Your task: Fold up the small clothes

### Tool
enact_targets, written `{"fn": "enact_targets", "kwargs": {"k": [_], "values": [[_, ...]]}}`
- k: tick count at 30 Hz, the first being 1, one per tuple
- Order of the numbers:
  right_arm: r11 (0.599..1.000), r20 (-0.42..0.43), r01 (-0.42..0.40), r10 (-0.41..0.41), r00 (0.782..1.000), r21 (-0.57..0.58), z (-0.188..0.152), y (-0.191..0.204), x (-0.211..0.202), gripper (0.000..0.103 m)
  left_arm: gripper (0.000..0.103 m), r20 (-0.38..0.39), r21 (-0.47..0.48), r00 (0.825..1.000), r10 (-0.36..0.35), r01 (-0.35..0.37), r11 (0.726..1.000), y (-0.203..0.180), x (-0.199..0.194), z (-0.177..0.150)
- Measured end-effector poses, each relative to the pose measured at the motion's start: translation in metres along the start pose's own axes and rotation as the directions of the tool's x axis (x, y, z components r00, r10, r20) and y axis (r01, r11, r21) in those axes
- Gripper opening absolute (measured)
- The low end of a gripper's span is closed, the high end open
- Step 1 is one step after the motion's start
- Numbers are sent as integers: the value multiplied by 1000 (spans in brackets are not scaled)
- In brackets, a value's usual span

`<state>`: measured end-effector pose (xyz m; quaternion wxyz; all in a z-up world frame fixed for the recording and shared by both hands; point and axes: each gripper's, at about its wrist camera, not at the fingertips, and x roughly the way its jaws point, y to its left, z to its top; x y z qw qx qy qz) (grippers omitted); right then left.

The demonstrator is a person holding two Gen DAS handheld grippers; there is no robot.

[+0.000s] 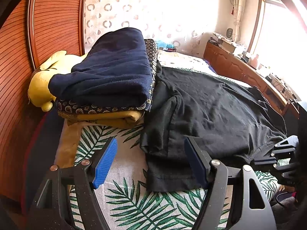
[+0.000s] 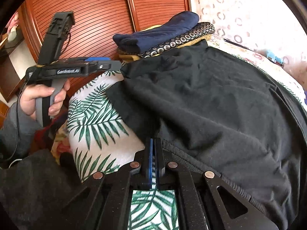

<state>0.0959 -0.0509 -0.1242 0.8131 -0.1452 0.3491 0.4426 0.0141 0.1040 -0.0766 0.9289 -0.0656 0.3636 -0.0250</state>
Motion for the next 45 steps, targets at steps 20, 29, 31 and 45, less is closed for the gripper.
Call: {"fn": "enact_targets", "kwargs": {"k": [20,29,31,45], "values": [[998,41,65,-65,997,22,-4,-1,-30,4,73,-37,-8,999,20,-20,1000,4,20,-1],[979,64,190,-195,979,75,-8,-22,-44,44,49,-80,-11,997,-10,9,1000,3,35,-5],[971,65,223,-228,971,87,-10,-28,-46,44,49,-92,-8,996,-5,4,1000,1,39,-6],[911,28,369,-380,924,185,-33,-59,-53,44,43,-129,33,991,-34,38,999,-13,44,-11]]}}
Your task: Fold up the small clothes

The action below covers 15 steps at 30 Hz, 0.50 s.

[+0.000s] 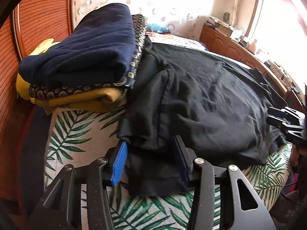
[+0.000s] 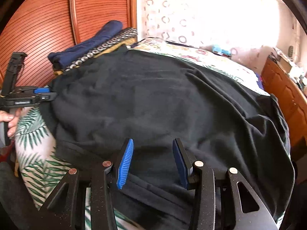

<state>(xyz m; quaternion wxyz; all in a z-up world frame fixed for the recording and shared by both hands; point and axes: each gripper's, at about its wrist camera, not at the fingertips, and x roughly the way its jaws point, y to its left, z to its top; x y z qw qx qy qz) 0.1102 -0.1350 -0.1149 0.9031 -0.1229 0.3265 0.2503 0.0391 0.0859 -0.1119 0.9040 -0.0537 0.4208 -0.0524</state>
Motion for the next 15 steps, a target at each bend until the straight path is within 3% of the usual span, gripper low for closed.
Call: {"fn": "enact_targets", "kwargs": {"k": [4,5,11,15], "values": [[1000,-12,18,-17,1000,20,-6,-3,3,44,15,-9,-15,1000,-24,23,1000,4,1,3],[999,-14,19,-19,1000,26,-8,-4,3,44,12,-17,-21,999,-52,51,998,5,2,5],[997,18,14,-16,1000,80,-20,-25,-16,44,9,62,13,993,-99,98,995,-12,-14,20],[992,40,27,-32,999,124,-33,-45,-34,44,9,126,74,981,-148,140,987,-44,-28,43]]}}
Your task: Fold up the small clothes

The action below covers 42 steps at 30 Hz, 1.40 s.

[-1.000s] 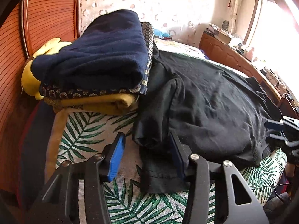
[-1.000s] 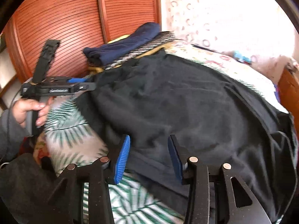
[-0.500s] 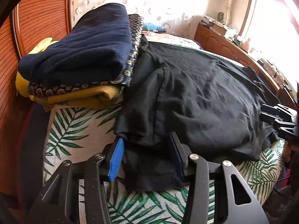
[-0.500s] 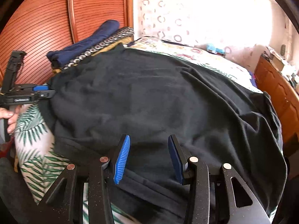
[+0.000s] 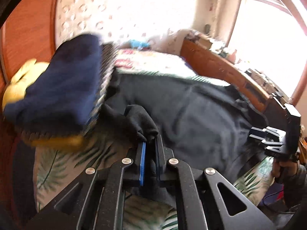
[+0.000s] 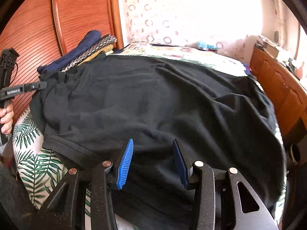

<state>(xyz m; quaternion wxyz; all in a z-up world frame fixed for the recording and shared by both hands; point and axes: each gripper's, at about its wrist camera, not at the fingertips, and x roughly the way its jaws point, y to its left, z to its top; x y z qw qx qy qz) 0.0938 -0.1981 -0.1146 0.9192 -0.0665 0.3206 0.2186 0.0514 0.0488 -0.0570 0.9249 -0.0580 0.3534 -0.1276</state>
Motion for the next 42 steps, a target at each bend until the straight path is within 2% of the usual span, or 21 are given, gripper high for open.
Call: {"fn": "enact_targets", "kwargs": {"k": [5,9,15,18,21,23,24,26,27,29,31,35,42], "values": [[998,33,42,-44,998,48,-13,-24,-29,44,9,40,90,995,-86,82,993,-47,5,36],[993,63,76,-82,995,91,-22,-45,-54,44,8,43,172,985,-170,160,972,-94,15,62],[981,89,116,-131,987,154,-31,-69,-87,44,8,26,295,959,-282,262,919,-168,27,92],[977,98,128,-146,985,172,-35,-75,-100,44,8,10,332,942,-336,314,890,-196,26,102],[972,106,140,-162,981,188,-36,-80,-111,44,9,-22,352,934,-358,342,871,-213,31,103],[970,110,142,-166,980,198,-37,-82,-115,44,10,-69,362,934,-352,352,863,-220,41,100],[969,110,144,-168,980,201,-37,-83,-116,44,14,-89,365,937,-339,347,864,-221,47,97],[967,106,146,-171,980,208,-34,-86,-113,44,30,-107,363,934,-341,356,861,-220,53,95],[967,104,147,-172,980,209,-34,-87,-114,44,41,-107,364,935,-337,352,862,-220,54,94],[967,100,151,-175,979,206,-29,-89,-110,44,51,-107,363,939,-327,343,866,-220,59,93],[967,94,152,-173,980,203,-24,-95,-107,44,72,-106,354,946,-305,323,878,-213,63,91],[971,80,168,-183,980,171,-2,-108,-93,44,81,-83,329,959,-272,284,901,-191,70,92],[974,44,192,-198,979,118,53,-144,-47,44,81,-62,313,982,-176,186,931,-153,96,88]]}}
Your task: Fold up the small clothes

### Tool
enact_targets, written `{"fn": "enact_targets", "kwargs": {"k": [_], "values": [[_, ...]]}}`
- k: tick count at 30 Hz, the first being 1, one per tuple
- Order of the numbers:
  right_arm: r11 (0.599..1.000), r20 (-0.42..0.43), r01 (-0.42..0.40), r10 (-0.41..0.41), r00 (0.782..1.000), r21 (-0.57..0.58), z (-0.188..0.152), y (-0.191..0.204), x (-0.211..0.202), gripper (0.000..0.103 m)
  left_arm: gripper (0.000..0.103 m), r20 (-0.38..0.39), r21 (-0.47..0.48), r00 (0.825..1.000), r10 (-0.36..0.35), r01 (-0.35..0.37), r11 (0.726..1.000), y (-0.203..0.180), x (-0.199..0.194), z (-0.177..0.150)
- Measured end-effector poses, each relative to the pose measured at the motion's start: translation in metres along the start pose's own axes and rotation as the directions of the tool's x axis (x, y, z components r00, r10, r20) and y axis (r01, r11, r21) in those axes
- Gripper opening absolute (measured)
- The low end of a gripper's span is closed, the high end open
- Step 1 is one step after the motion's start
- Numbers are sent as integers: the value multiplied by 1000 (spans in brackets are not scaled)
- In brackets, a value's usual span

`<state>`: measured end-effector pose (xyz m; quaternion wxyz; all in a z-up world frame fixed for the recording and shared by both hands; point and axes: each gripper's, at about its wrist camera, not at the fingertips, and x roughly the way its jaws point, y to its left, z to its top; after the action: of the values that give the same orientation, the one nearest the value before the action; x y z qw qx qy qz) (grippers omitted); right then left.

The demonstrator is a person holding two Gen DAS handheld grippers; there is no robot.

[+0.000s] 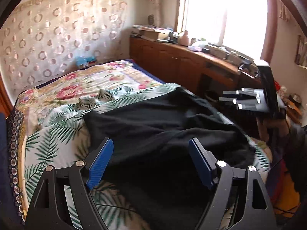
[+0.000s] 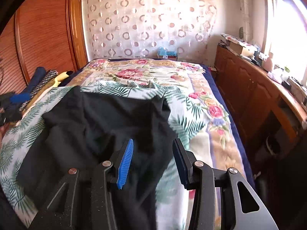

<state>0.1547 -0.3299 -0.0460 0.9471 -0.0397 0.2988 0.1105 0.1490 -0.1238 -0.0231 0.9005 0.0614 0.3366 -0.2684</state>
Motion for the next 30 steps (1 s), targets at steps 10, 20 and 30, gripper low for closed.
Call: {"fn": "enact_targets", "kwargs": {"k": [10,20,30], "values": [[997,-125,-77,78,989,9,71,-22,104,44,81,-61,-60,995,75,-79,995,46,31,-19],[992,-95,-98,106,990,77,96,-46,131,6,81,-105,-65,991,85,-92,994,57,51,-36],[988,-132,146,-139,981,46,93,-50,131,32,81,-90,-90,993,77,-85,992,63,47,-38]]}}
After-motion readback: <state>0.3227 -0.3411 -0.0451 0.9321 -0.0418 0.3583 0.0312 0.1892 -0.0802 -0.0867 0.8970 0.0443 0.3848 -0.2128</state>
